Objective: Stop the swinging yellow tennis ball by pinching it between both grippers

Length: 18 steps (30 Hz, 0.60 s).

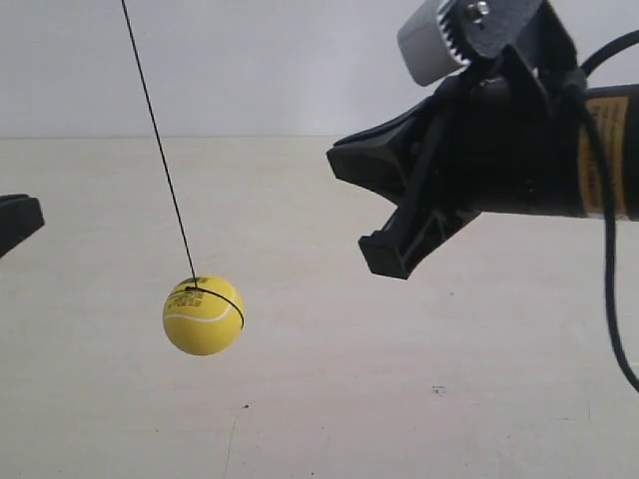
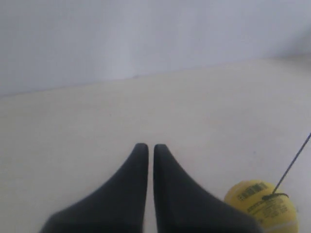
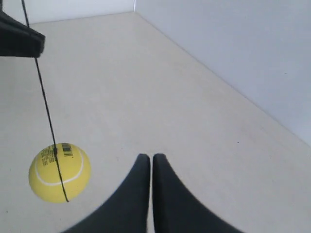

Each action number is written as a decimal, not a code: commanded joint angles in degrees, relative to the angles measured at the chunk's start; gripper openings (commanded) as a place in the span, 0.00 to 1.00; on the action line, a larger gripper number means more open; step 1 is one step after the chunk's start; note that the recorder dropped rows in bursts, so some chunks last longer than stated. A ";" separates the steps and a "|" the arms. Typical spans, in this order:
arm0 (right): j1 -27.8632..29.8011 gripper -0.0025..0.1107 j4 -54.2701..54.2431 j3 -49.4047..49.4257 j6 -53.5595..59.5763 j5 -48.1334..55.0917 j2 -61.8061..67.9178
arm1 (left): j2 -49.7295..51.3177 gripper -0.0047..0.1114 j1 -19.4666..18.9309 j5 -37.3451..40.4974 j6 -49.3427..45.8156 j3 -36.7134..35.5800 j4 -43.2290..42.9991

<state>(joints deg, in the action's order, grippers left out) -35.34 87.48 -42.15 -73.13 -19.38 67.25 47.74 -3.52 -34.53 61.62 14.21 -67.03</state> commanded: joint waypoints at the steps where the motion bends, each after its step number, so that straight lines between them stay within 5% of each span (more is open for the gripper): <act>1: 0.03 0.02 -1.86 2.60 -0.20 1.87 -5.46 | -12.77 0.08 0.09 2.90 6.99 -2.49 0.42; 12: 0.03 0.02 -3.33 7.71 0.02 2.26 -19.36 | -41.64 0.08 0.09 4.85 17.12 -3.83 -1.28; 18: 0.03 0.02 -3.97 10.12 0.14 2.76 -26.11 | -47.74 0.08 0.09 3.19 17.27 -3.71 -1.28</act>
<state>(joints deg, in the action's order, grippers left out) -35.34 84.34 -33.11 -73.30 -17.38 44.00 0.74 -3.52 -30.27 78.26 10.64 -68.23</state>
